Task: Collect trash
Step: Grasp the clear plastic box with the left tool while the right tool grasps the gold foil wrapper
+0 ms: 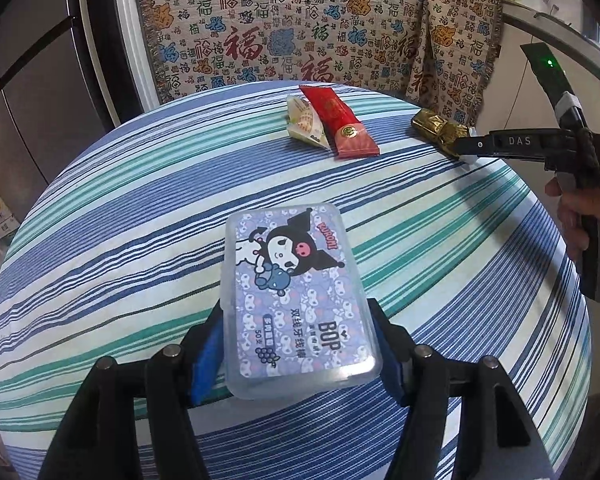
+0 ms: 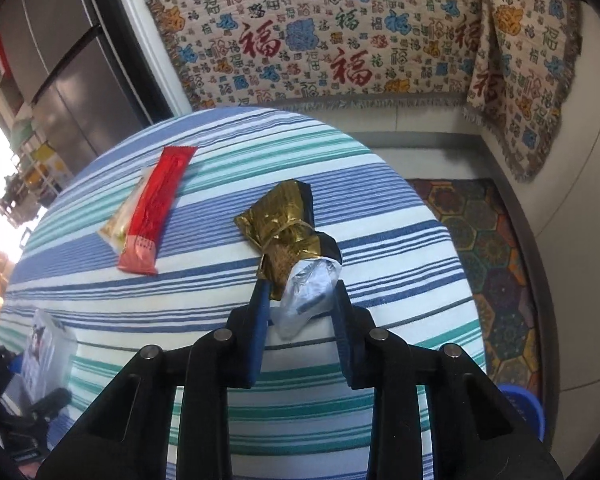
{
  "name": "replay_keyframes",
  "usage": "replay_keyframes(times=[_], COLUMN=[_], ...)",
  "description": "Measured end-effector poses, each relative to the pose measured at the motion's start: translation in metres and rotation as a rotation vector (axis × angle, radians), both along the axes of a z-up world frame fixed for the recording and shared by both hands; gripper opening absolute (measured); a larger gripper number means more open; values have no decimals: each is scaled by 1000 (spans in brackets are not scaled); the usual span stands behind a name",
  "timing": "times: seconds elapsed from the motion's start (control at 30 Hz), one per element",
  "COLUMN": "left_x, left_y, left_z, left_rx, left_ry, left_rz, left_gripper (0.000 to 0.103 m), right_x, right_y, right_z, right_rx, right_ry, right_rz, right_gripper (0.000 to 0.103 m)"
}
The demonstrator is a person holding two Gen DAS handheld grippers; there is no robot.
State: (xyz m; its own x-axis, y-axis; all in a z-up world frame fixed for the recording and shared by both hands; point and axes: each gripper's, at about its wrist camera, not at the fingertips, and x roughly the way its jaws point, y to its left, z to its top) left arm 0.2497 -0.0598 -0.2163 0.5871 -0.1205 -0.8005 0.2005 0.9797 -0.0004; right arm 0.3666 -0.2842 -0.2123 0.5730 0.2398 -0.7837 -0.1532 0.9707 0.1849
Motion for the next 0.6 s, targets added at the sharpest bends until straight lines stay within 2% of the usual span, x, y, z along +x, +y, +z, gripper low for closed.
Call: replay_keyframes(times=[0.17,0.3,0.47,0.53,0.57,0.6], left_x=[-6,-10,-19,-23,-25,-26], left_y=[0,2,5,7,7,8], left_z=[0,0,0,0,0,0], left_rx=[-2,-5,-2,-2,-3,-3], left_ry=[3,-1,-2,-3,-2,-2], left_rz=[11,24,45,48,49,49], left_gripper=[67,67,67,67,68,68], right_x=[-50,-105,-153,-165,-169,-172], right_y=[15,31,71,80,84,87], right_z=[4,5,0,-4,-6,-7], right_rx=[-70,-49,-94,-117,-144,-153], right_ry=[1,2,-41,-67,-72,-82], right_rz=[10,16,93,114,129,136], right_gripper=[30,30,34,48,65,69])
